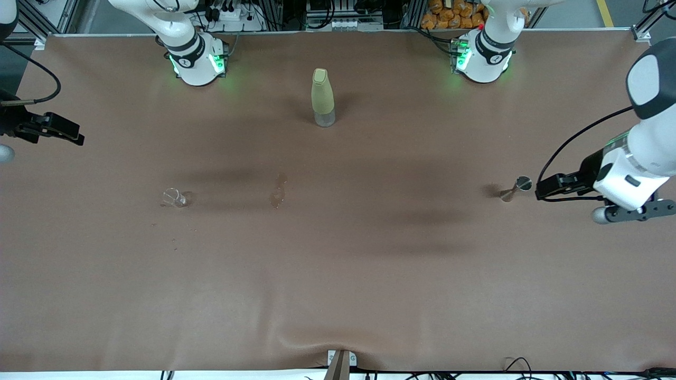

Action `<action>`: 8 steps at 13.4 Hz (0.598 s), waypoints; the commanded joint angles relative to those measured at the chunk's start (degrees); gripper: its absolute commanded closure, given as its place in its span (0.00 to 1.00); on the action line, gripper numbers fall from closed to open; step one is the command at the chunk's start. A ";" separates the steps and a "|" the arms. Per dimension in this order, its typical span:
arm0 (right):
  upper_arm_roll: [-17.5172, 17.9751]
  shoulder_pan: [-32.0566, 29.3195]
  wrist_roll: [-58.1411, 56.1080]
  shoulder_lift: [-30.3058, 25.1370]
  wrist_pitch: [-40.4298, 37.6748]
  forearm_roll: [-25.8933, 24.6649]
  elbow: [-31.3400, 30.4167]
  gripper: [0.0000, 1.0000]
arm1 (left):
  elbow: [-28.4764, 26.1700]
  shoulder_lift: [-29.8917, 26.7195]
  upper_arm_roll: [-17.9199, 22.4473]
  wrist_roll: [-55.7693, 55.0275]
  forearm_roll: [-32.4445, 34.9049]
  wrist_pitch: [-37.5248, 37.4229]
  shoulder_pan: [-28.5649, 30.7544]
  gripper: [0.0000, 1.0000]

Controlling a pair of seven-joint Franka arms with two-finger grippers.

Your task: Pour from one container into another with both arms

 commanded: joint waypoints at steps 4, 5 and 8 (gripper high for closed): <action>0.90 -1.17 0.71 0.28 -0.93 3.47 0.90 0.00 | 0.27 -2.10 0.88 3.07 1.64 0.85 0.10 0.00; 0.99 -1.08 0.88 0.28 -1.63 3.82 1.25 0.00 | 0.18 -2.10 0.88 4.22 1.64 0.85 0.10 0.00; 0.99 -1.08 1.06 0.11 -2.16 4.62 1.43 0.00 | 0.35 -2.10 0.97 4.14 2.43 0.67 0.10 0.00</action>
